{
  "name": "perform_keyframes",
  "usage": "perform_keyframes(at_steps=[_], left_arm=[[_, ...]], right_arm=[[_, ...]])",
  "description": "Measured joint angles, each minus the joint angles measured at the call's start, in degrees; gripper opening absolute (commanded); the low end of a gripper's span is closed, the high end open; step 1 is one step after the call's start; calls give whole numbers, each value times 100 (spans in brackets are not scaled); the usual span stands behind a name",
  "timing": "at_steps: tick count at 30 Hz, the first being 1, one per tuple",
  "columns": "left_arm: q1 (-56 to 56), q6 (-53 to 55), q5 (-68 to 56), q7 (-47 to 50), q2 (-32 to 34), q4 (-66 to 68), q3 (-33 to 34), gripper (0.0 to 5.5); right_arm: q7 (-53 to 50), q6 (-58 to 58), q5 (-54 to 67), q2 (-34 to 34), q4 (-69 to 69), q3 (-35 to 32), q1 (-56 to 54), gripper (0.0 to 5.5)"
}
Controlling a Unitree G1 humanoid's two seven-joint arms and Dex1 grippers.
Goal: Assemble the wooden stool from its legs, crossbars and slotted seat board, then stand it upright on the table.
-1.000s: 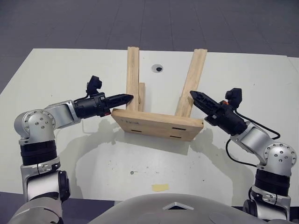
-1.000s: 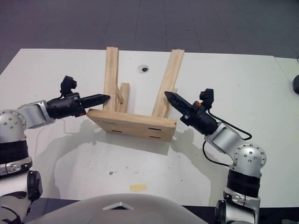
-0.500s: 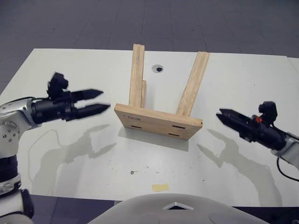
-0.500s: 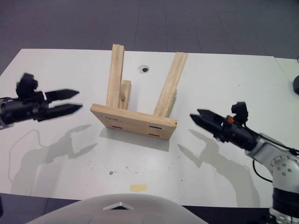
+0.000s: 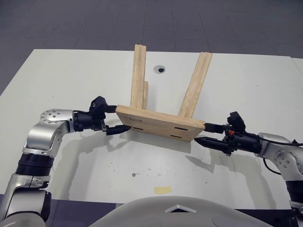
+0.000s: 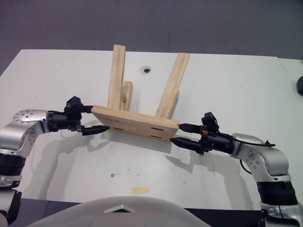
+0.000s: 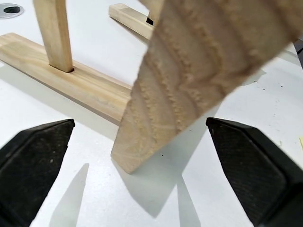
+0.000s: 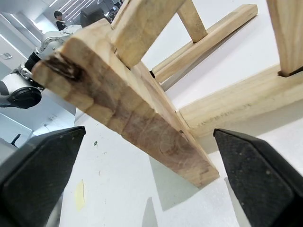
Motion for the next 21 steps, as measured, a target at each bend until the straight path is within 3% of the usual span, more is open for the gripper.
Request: perform_keyframes(at_steps=[8,13,17,21], left_arm=[[-29,675,-331,-380,29,-66,-18,323],[-23,951,-500,-406,58,-148,67,235],[24,1478,-1005,-527,111,-486,325,223],[-26,2168,-1728,-119,-51,-753,855,218]], right_arm=[[-45,149,-8,313,74,102,-192,325],[-6,324,93,336,87,7,-262,316],[-37,1126,956,148,-7,-481,-280,312],[-811,1480,2257,420,5,-977,-542,282]])
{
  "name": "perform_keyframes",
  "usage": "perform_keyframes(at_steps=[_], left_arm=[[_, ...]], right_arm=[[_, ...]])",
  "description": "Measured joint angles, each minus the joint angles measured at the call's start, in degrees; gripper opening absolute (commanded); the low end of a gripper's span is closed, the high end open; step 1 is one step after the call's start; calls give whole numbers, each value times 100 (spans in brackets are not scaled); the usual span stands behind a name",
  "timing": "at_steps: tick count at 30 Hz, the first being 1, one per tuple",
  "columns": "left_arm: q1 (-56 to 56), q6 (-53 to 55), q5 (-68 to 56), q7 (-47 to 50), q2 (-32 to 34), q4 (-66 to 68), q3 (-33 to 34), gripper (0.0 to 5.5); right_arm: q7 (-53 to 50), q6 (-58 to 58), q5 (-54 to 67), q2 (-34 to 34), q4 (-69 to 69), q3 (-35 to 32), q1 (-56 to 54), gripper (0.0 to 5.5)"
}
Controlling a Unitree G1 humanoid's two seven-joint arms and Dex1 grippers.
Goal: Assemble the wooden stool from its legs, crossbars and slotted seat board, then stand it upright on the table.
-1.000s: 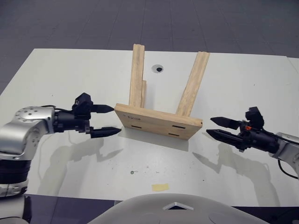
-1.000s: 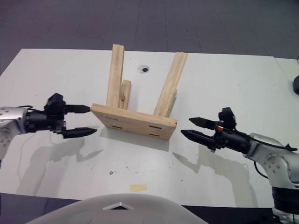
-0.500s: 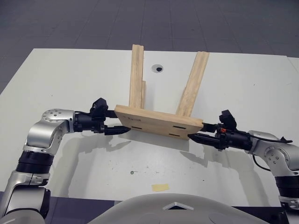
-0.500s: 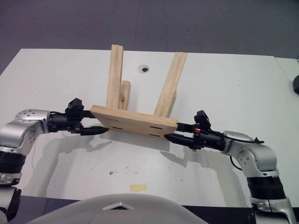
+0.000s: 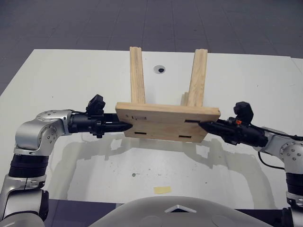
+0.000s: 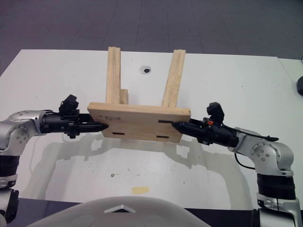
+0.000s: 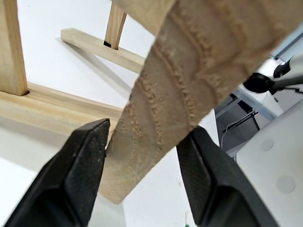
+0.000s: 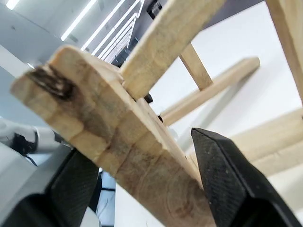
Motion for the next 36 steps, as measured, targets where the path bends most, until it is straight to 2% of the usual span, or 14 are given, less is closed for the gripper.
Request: perform_keyframes(at_steps=[5,7,12,21,22,25,29,33,36], left_arm=[[-274,629,-1034,999,-558,-106,655,200],[-558,872,-1512,1911,-877,-106,1010,198],[-1284,1150,-2238,3979,-1624,-67,1460,197],[-1986,1206,-3526,7415,-2723,9,1785,193],[-2089,1174,-3625,7771,-2818,78,1815,228],[-2514,912,-3756,8752,-2994,557,1929,277],[-2803,609,-3551,8693,-2955,1534,2038,342],[-3214,289,-3018,8247,-2797,2399,2037,401],[-3192,178,-2637,8007,-2711,2374,1987,450]], right_arm=[[-1642,-346,1793,461,26,-223,-459,224],[-2592,-691,2346,682,26,-251,-628,202],[-4096,-1441,2788,1152,30,-351,-992,275],[-5305,-2366,2661,1713,73,-473,-1382,416],[-5363,-2414,2577,1744,118,-474,-1401,433],[-5516,-2476,2259,1924,226,-471,-1386,484],[-5511,-2508,2027,2125,131,-467,-1262,540],[-5504,-2556,1763,2375,64,-442,-1129,540],[-5495,-2652,1391,2475,-16,-432,-1049,540]])
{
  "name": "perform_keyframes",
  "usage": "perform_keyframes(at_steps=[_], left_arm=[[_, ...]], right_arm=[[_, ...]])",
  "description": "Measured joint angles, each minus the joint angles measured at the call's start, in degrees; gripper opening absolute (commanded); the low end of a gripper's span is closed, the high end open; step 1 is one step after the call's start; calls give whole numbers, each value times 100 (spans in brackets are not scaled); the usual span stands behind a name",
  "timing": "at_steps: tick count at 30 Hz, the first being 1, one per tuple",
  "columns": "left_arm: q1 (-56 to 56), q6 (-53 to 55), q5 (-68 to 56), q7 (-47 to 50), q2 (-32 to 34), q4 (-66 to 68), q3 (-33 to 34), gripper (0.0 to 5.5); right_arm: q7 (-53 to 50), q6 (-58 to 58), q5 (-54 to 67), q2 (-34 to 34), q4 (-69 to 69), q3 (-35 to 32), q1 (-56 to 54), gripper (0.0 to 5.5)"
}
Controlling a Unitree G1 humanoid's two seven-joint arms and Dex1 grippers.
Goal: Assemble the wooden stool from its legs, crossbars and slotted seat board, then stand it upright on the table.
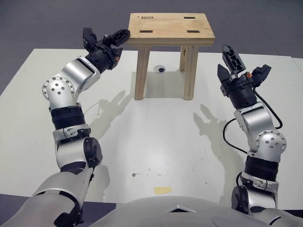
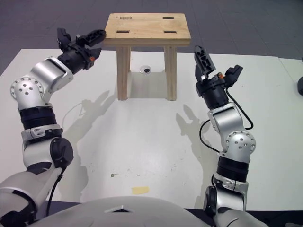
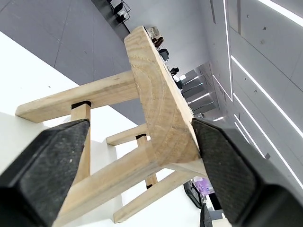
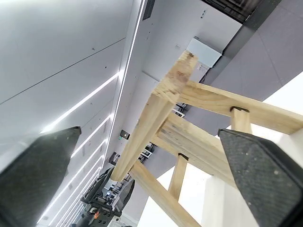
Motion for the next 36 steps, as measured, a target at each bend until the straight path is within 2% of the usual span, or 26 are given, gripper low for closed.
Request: perform_keyframes(at_steps=[6,8,11,14,17,26,36], left_arm=[[1048,-1251,1964,-70,306,-1560,-459,538],[1370,-1690,2582,2,309,-1941,-581,538],[1702,-2607,4052,57,350,-2250,-1168,538],[1823,-3058,4841,-7,289,-2403,-1628,538],[1984,-3344,5393,-77,233,-2504,-1939,538],[2260,-3468,6106,-83,-388,-2673,-2296,538],[2450,-3514,6433,-98,-626,-2866,-2150,538]], right_arm=[[-15,-1082,-2547,13,-72,355,102,540],[-70,-1460,-3449,18,3,556,122,540],[-223,-2119,-4906,102,408,843,134,540],[-218,-2437,-5687,168,798,1003,82,540],[-188,-2561,-6092,192,1066,1011,8,540],[215,-2546,-6562,210,1091,1118,-176,540],[467,-2355,-6723,244,1128,1093,-275,540]])
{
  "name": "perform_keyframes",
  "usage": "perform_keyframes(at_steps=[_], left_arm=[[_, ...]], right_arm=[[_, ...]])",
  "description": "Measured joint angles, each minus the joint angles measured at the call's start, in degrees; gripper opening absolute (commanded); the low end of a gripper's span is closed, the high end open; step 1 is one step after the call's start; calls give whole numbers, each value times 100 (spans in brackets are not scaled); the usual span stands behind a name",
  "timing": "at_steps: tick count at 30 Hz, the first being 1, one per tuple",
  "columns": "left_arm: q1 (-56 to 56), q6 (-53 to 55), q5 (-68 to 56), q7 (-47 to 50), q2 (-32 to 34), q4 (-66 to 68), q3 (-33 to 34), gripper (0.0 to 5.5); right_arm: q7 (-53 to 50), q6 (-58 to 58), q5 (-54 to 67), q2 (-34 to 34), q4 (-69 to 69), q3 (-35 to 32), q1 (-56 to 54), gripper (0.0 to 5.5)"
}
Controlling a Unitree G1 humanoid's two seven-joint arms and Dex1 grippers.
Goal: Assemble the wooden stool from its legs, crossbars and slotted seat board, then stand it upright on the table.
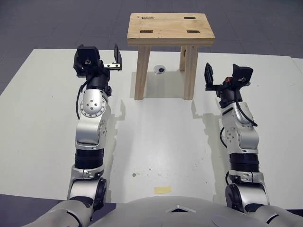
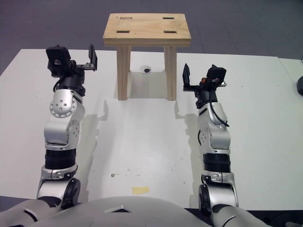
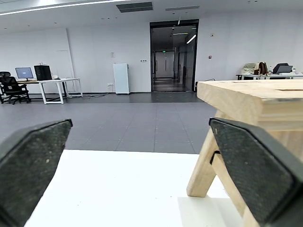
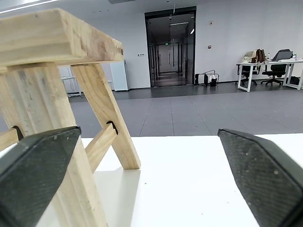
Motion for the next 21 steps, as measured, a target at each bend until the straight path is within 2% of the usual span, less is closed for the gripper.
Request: perform_keyframes(at_steps=[4,12,21], left_arm=[[-30,-16,42,-169,130,31,193,538],[-259,-146,118,-493,979,608,1094,538],[-791,-400,124,-932,1645,1458,1370,538]], right_arm=[[-31,-61,-80,196,27,10,-7,540],[-138,-476,-402,643,232,118,-52,540],[-376,-850,-698,1141,249,253,179,540]])
